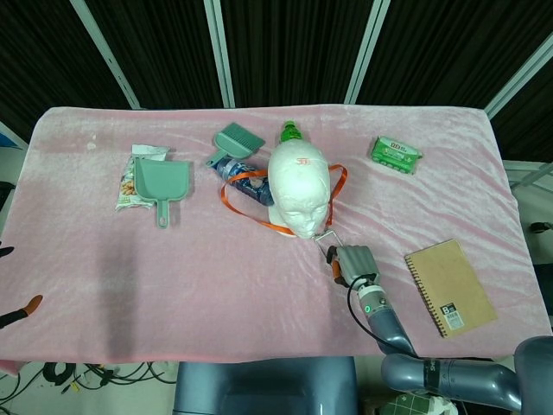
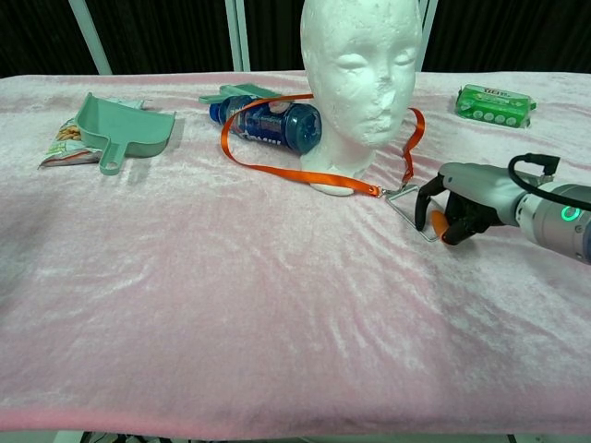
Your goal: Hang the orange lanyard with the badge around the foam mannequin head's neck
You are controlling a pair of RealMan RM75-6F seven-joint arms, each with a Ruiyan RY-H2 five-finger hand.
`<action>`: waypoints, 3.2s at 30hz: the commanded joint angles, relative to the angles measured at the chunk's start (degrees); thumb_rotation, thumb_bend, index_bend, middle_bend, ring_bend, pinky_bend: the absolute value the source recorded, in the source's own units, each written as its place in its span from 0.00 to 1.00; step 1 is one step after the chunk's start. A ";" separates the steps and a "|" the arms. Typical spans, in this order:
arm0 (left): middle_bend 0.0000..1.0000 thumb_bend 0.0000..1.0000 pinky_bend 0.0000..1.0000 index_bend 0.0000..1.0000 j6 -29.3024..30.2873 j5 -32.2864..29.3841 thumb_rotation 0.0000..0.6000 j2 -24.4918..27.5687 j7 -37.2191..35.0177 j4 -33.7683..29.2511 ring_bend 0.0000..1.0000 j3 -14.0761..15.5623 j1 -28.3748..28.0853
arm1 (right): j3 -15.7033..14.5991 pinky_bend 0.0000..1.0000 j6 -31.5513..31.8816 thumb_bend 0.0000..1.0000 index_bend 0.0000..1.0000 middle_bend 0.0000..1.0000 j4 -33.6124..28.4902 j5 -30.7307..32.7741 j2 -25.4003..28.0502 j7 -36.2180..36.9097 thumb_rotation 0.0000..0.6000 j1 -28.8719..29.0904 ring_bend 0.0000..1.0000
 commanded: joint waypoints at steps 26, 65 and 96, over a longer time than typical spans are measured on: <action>0.13 0.09 0.01 0.23 -0.25 -0.07 1.00 -0.06 0.20 -0.05 0.00 -0.59 0.34 | -1.36 0.93 0.65 0.70 0.46 0.99 -0.56 -2.48 0.91 1.74 1.00 -1.84 0.98; 0.13 0.09 0.01 0.23 -0.24 0.22 1.00 -0.15 0.33 -0.15 0.00 -1.06 0.71 | -2.10 0.93 0.40 0.72 0.45 0.99 -0.45 -2.63 0.36 1.51 1.00 -2.50 0.99; 0.13 0.09 0.01 0.23 -0.56 0.34 1.00 0.07 -0.02 -0.34 0.00 -1.26 0.91 | -6.19 0.93 3.67 0.73 0.52 0.99 -6.66 -6.73 2.70 1.22 1.00 -6.62 0.99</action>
